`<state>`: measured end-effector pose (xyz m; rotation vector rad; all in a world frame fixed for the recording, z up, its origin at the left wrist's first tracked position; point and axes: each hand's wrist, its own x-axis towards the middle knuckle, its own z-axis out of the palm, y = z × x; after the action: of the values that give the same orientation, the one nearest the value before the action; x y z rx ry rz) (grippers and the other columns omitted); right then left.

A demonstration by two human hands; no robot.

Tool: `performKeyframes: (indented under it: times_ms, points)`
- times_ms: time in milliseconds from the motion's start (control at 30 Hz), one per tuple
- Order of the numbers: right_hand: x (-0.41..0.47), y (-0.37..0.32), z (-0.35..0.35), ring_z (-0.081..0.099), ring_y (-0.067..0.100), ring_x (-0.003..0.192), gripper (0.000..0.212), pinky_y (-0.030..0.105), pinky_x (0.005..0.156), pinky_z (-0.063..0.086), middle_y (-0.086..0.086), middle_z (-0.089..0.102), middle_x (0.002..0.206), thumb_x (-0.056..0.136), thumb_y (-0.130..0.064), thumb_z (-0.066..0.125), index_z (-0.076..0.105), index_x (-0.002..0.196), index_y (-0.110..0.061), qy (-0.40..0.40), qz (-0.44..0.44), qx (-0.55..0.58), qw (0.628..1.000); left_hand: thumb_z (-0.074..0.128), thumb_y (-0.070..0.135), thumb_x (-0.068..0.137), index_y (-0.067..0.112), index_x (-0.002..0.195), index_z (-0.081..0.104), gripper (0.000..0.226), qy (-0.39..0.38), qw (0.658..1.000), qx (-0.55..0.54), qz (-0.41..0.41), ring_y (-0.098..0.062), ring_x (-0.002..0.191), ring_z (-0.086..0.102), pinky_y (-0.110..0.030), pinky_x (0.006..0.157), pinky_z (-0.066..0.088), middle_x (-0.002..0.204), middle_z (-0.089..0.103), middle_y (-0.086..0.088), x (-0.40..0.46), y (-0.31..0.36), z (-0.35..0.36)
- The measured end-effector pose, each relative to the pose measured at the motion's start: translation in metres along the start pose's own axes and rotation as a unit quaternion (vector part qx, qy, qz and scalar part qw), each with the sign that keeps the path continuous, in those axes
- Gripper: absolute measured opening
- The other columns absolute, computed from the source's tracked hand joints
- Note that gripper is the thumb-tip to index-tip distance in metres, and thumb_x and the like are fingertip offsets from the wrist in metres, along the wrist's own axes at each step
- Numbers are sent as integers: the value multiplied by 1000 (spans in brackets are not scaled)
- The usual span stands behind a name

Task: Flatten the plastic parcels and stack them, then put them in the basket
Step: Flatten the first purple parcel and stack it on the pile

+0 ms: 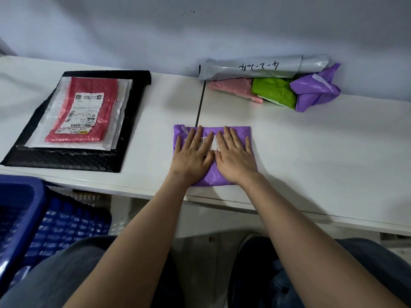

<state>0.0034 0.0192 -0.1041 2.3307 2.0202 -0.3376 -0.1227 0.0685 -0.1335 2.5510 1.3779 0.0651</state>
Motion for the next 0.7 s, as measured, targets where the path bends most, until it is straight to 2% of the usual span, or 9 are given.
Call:
performKeyframes:
  times_ms: [133, 233, 300, 333, 400, 500, 533, 600, 700]
  points:
    - [6, 5, -5, -14, 14, 146, 60, 41, 117, -11, 0, -13, 159, 101, -36, 26, -2, 151, -21, -46, 0, 74, 996, 10, 54, 95, 30, 150, -5, 62, -29, 1000, -1, 9, -22, 147, -10, -45, 116, -9, 159, -11, -3, 0, -1, -6]
    - [13, 9, -20, -8, 12, 147, 68, 39, 118, -7, -2, -6, 160, 93, -22, 47, 11, 151, -20, -81, 18, 226, 971, 31, 52, 96, 24, 150, -7, 72, -50, 998, -44, 17, -21, 147, -12, -46, 118, -8, 159, -13, -5, 0, -3, -17]
    - [14, 13, -31, 9, 14, 147, 69, 36, 119, 16, -3, 5, 160, 86, -7, 57, 27, 147, -17, -69, 40, 385, 920, 44, 56, 90, 22, 150, -7, 86, -49, 995, -79, 21, -22, 147, -11, -46, 119, -5, 159, -14, -6, -1, -7, -31]
    - [13, 17, -37, 18, 15, 145, 66, 34, 113, 31, -2, 9, 160, 84, -1, 58, 34, 144, -15, -47, 46, 441, 895, 50, 56, 87, 22, 151, -6, 91, -43, 995, -85, 19, -23, 147, -9, -45, 119, -4, 159, -13, -7, -1, -10, -39]
    - [12, 27, -49, 31, 18, 140, 55, 28, 104, 40, 2, 24, 155, 83, 4, 54, 47, 135, -13, 23, 53, 440, 896, 56, 50, 86, 18, 151, 6, 88, -12, 997, -77, -2, -27, 147, 4, -47, 118, 7, 160, -2, -10, -1, -16, -55]
    - [11, 46, -60, 49, 25, 122, 44, 23, 92, 38, 12, 46, 134, 83, -1, 51, 53, 125, -11, 97, 99, 364, 921, 58, 36, 88, 10, 138, 36, 60, 41, 987, -100, -121, -36, 127, 41, -48, 103, 38, 141, 38, -18, -1, -25, -73]
    - [10, 52, -61, 52, 26, 116, 42, 22, 86, 37, 14, 48, 130, 83, -5, 51, 52, 125, -11, 93, 124, 357, 921, 57, 37, 89, 7, 130, 43, 53, 20, 978, -113, -176, -37, 119, 49, -46, 97, 43, 130, 48, -19, -1, -29, -76]
    - [6, 59, -58, 53, 28, 109, 43, 25, 80, 37, 17, 51, 126, 85, -12, 54, 46, 127, -10, 40, 171, 351, 920, 52, 46, 90, 2, 116, 54, 51, -83, 963, -96, -239, -32, 98, 59, -37, 84, 47, 108, 61, -16, -7, -34, -81]
    - [-4, 57, -54, 55, 31, 108, 51, 32, 74, 44, 15, 52, 120, 85, -13, 52, 33, 133, -9, -72, 223, 389, 891, 49, 50, 91, 5, 85, 61, 47, -206, 938, -125, -250, -18, 67, 58, -26, 63, 45, 77, 63, -5, -15, -33, -86]
